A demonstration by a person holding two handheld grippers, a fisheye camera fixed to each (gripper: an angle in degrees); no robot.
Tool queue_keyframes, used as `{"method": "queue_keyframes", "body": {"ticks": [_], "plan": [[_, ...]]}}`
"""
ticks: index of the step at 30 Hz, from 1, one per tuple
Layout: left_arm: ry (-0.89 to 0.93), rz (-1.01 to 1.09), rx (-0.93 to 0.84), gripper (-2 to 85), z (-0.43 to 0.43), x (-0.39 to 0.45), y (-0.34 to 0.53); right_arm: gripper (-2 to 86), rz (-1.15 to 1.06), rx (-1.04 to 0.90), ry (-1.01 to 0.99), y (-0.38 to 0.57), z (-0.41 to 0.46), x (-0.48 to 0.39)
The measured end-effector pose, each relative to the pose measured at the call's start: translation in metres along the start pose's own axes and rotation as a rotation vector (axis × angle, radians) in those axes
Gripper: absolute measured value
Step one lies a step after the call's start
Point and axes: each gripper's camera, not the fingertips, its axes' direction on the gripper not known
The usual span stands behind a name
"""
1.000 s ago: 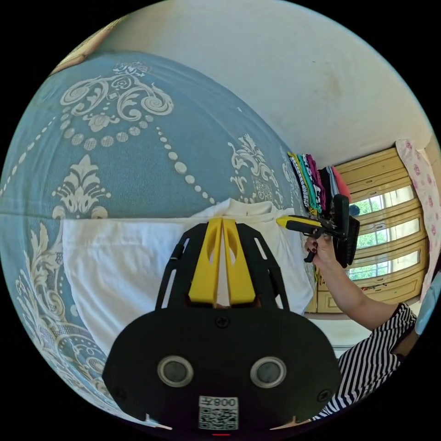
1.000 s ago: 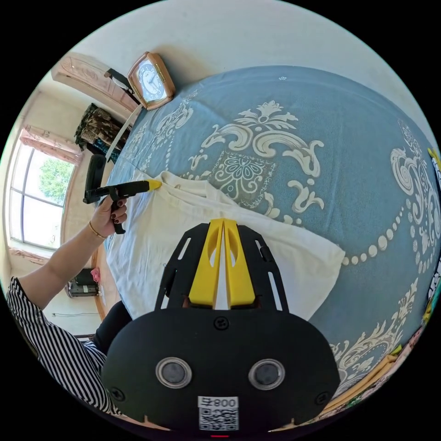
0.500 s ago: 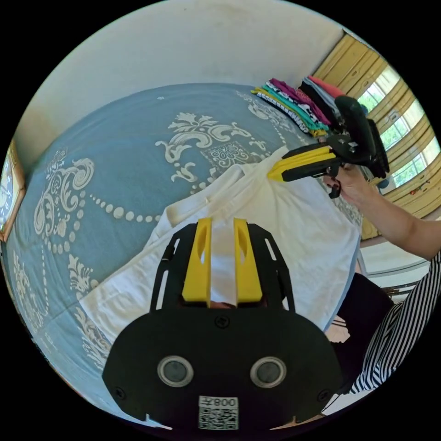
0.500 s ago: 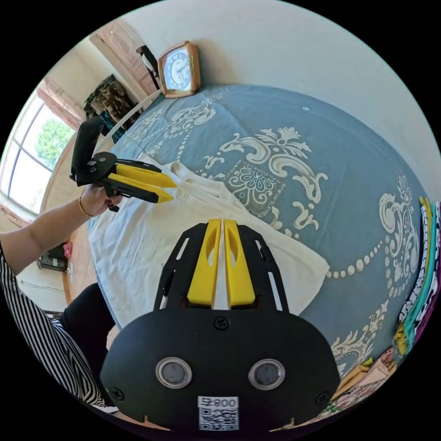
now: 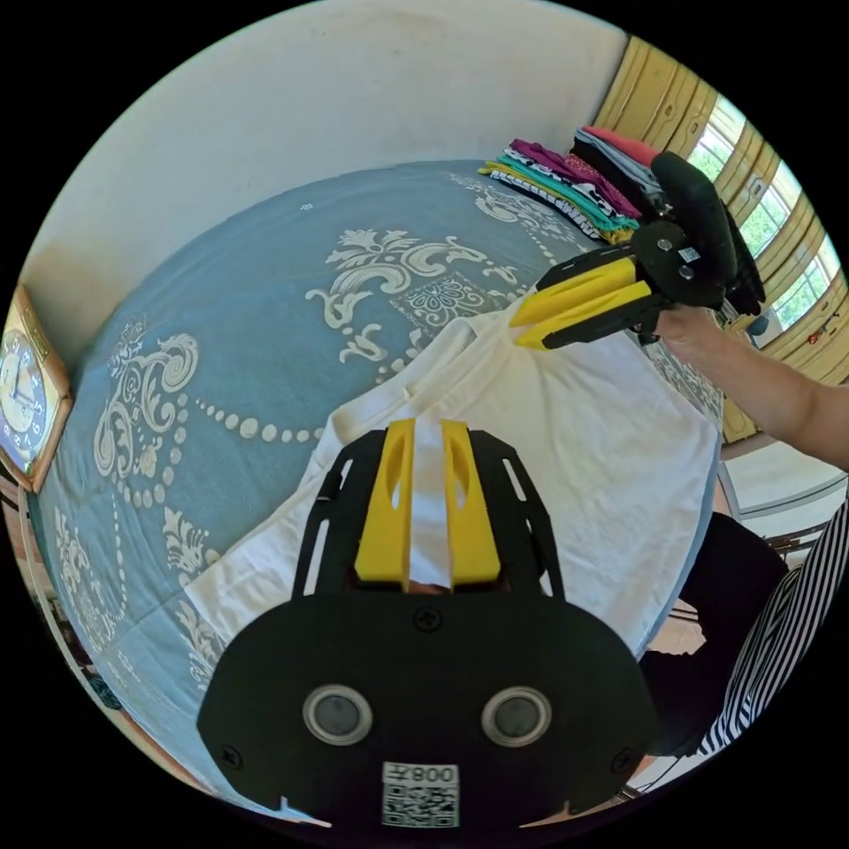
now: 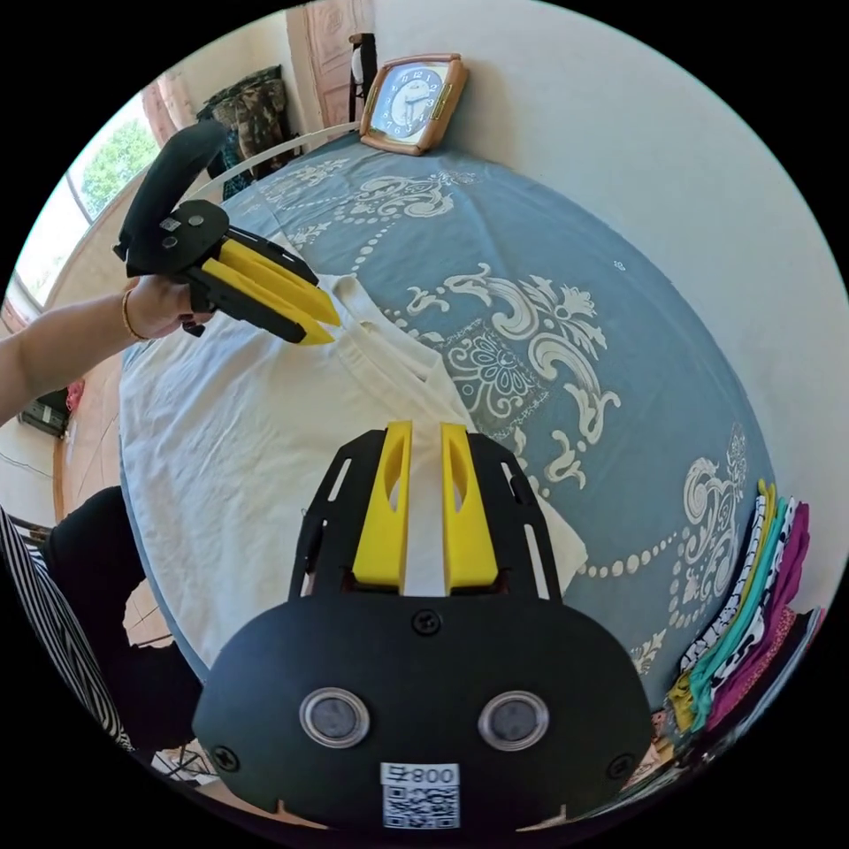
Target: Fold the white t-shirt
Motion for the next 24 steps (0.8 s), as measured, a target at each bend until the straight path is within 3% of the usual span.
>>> {"method": "queue_keyframes", "body": {"ticks": [11,16,24], "plan": [[-0.031,0.017,-0.011,2.3,0.013,0.018,0.005,4.7,-0.065,-0.028,0.027,-0.007,0.024,-0.028],[-0.038,0.014,0.018,1.5,0.005,0.025,0.012,0.5,-0.069,-0.032,0.148,-0.005,0.024,-0.047],[-0.046,0.005,0.073,1.2,-0.013,0.025,0.019,0.6,-0.021,0.021,0.079,-0.003,0.008,-0.044]]}}
